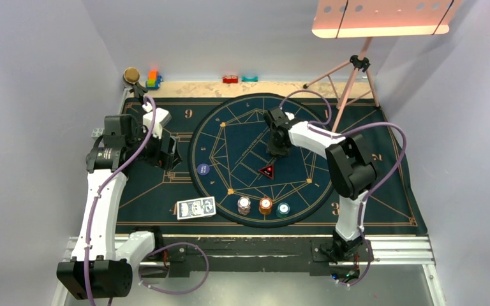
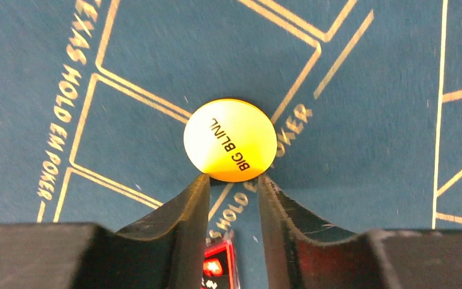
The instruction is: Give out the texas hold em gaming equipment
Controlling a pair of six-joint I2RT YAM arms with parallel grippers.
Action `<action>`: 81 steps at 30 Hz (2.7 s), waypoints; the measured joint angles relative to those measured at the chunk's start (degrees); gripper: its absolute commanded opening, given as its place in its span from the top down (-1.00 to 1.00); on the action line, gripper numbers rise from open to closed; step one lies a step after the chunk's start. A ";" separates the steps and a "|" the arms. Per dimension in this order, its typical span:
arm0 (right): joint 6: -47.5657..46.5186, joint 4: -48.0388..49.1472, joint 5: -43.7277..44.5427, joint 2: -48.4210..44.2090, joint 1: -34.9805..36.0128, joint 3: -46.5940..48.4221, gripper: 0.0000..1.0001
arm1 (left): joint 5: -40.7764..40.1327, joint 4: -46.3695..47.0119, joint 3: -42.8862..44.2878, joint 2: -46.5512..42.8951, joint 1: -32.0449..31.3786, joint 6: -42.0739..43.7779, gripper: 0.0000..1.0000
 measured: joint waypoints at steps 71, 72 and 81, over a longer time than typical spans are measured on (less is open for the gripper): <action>0.92 2.49 10.32 -12.04 11.06 -16.37 0.18 | -2.49 -3.87 3.02 0.66 0.00 2.10 -0.99; 1.64 2.29 10.32 -13.44 9.70 -17.86 0.16 | -2.49 -4.00 3.02 0.66 0.00 2.14 -0.99; 2.34 -3.06 13.99 -20.61 4.96 -21.79 -0.51 | -2.64 -4.28 3.02 0.81 0.00 3.10 -0.99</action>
